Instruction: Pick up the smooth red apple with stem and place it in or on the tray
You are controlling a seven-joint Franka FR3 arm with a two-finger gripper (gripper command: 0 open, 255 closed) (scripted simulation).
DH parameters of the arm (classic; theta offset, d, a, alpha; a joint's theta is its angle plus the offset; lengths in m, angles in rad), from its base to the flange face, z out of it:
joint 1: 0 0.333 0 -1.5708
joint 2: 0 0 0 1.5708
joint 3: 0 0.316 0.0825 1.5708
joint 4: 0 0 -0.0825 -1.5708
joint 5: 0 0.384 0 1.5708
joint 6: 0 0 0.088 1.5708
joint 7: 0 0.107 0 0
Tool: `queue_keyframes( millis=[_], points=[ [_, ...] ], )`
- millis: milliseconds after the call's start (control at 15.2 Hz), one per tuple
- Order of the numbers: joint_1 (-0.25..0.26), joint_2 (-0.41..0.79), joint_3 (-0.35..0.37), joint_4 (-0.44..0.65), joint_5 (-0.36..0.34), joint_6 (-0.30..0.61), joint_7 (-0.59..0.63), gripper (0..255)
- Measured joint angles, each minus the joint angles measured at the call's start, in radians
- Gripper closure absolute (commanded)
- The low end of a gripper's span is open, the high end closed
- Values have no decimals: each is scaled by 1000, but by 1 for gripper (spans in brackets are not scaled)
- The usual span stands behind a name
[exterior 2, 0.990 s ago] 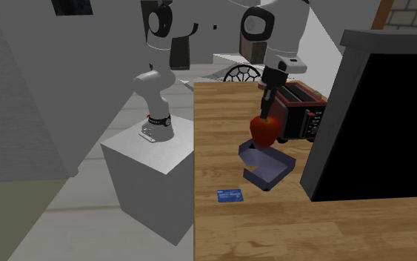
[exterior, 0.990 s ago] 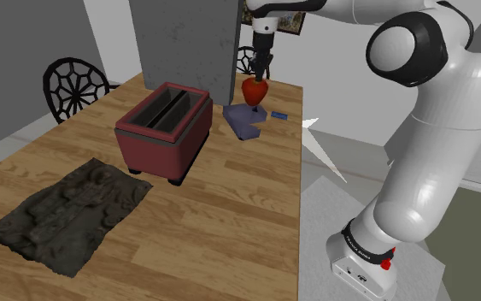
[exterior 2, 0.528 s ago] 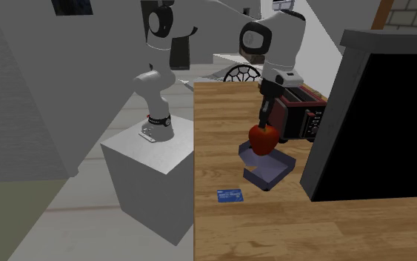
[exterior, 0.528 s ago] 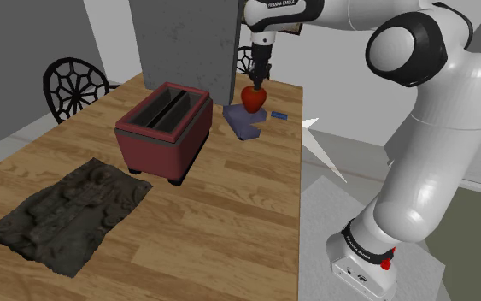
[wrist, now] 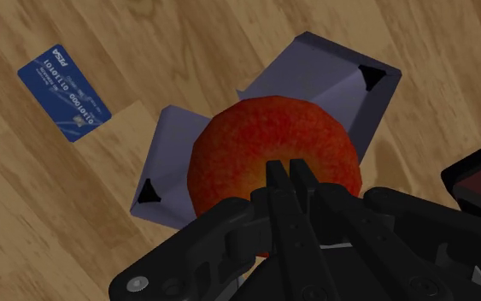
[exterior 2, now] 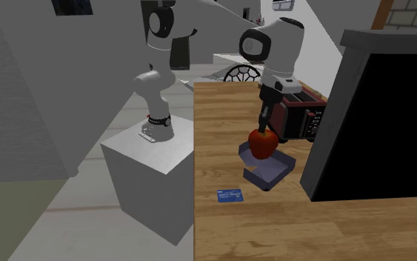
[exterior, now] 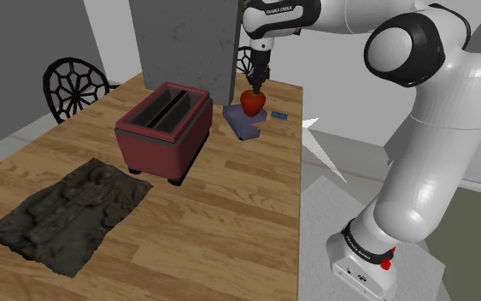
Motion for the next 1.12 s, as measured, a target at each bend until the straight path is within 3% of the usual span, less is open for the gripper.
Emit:
queue_keyframes(
  millis=[66, 132, 528, 858, 1122],
  points=[
    [0, 0, 0, 0, 0, 0, 0, 255],
    [0, 0, 0, 0, 0, 0, 0, 0],
    [0, 0, 0, 0, 0, 0, 0, 0],
    [-2, 6, 0, 122, 1, -115, 1, 0],
    [-2, 7, -1, 136, 1, -128, 0, 0]
  ],
)
